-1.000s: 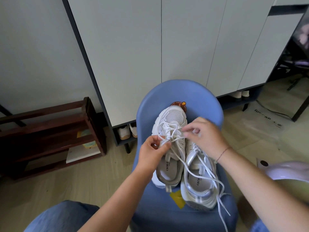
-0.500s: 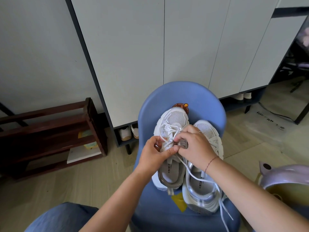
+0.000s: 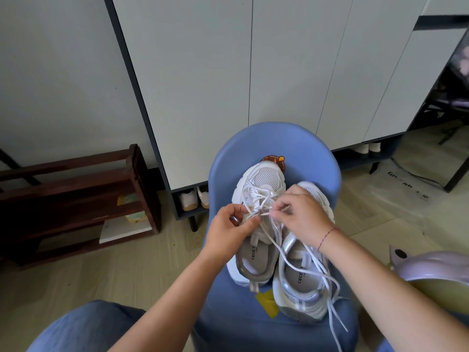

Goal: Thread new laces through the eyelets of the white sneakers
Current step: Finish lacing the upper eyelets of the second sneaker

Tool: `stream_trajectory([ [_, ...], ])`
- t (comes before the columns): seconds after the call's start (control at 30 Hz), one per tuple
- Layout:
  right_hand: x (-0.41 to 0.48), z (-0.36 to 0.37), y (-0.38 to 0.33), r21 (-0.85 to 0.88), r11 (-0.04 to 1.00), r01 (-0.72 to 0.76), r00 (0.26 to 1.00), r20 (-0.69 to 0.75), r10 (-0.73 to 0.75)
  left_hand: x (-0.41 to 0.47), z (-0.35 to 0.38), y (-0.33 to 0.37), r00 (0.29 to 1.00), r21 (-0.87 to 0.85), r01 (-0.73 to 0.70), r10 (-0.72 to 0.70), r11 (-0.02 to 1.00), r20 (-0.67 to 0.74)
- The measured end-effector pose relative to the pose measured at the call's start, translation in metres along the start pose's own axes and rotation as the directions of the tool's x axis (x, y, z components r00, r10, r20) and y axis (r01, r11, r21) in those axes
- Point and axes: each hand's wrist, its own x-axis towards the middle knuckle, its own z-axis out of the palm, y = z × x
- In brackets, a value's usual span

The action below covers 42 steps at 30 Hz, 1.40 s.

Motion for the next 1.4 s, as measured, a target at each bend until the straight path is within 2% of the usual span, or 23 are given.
stream_trajectory([
  [0.1, 0.005, -0.031, 0.022, -0.012, 0.990, -0.144, 0.984, -0.105, 0.142, 0.002, -0.001, -0.002, 1.000, 0.012, 0.012, -0.012, 1.000, -0.003],
  [0.2, 0.006, -0.062, 0.053, -0.019, 0.928, -0.372, 0.903, -0.240, 0.357, 0.002, -0.001, -0.002, 1.000, 0.011, 0.024, -0.024, 1.000, -0.004],
  [0.27, 0.003, -0.070, 0.062, 0.003, 0.897, -0.443, 0.861, -0.278, 0.426, 0.002, 0.000, -0.002, 1.000, 0.000, 0.027, -0.027, 1.000, -0.006],
  [0.37, 0.000, -0.060, 0.046, 0.055, 0.931, -0.360, 0.893, -0.270, 0.361, 0.001, 0.002, -0.002, 1.000, 0.001, 0.028, -0.028, 1.000, -0.011],
  [0.47, -0.004, -0.033, 0.013, 0.045, 0.994, -0.095, 0.979, -0.179, 0.102, 0.001, 0.003, -0.002, 0.999, -0.002, 0.035, -0.035, 0.999, -0.007],
  [0.53, -0.007, -0.011, 0.000, -0.013, 0.998, 0.057, 0.993, -0.106, -0.058, 0.001, 0.003, -0.001, 0.999, -0.019, 0.040, -0.040, 0.999, -0.008],
  [0.63, -0.010, 0.012, -0.005, -0.079, 0.988, 0.132, 0.989, -0.053, -0.137, 0.000, 0.001, -0.001, 0.999, -0.053, 0.035, -0.035, 0.998, 0.000],
  [0.77, -0.008, 0.020, -0.007, -0.138, 0.981, 0.135, 0.979, -0.137, -0.154, -0.001, -0.003, -0.001, 1.000, -0.062, 0.024, -0.024, 0.998, 0.002],
  [0.9, -0.008, 0.025, -0.009, -0.182, 0.973, 0.145, 0.979, -0.115, -0.167, 0.000, -0.003, 0.000, 1.000, -0.052, -0.004, 0.003, 0.999, -0.016],
  [0.97, -0.007, 0.021, -0.008, -0.147, 0.978, 0.146, 0.980, -0.114, -0.163, 0.001, -0.004, -0.001, 1.000, -0.053, -0.007, 0.005, 0.999, -0.024],
  [1.17, -0.003, -0.009, 0.007, -0.040, 0.999, 0.023, 0.995, -0.100, -0.027, 0.002, -0.004, -0.002, 1.000, -0.045, 0.001, -0.002, 0.999, -0.024],
  [1.23, -0.004, -0.011, 0.010, 0.011, 1.000, 0.000, 1.000, -0.031, 0.000, 0.003, -0.004, -0.002, 1.000, -0.039, 0.006, -0.007, 0.999, -0.026],
  [1.33, -0.007, -0.010, 0.009, 0.184, 0.981, -0.059, 0.992, 0.124, 0.036, 0.002, -0.003, -0.002, 0.999, -0.031, 0.019, -0.020, 0.999, -0.033],
  [1.4, -0.008, -0.013, 0.010, 0.244, 0.967, -0.074, 0.988, 0.152, 0.037, 0.002, -0.002, -0.001, 0.999, -0.028, 0.025, -0.026, 0.999, -0.032],
])
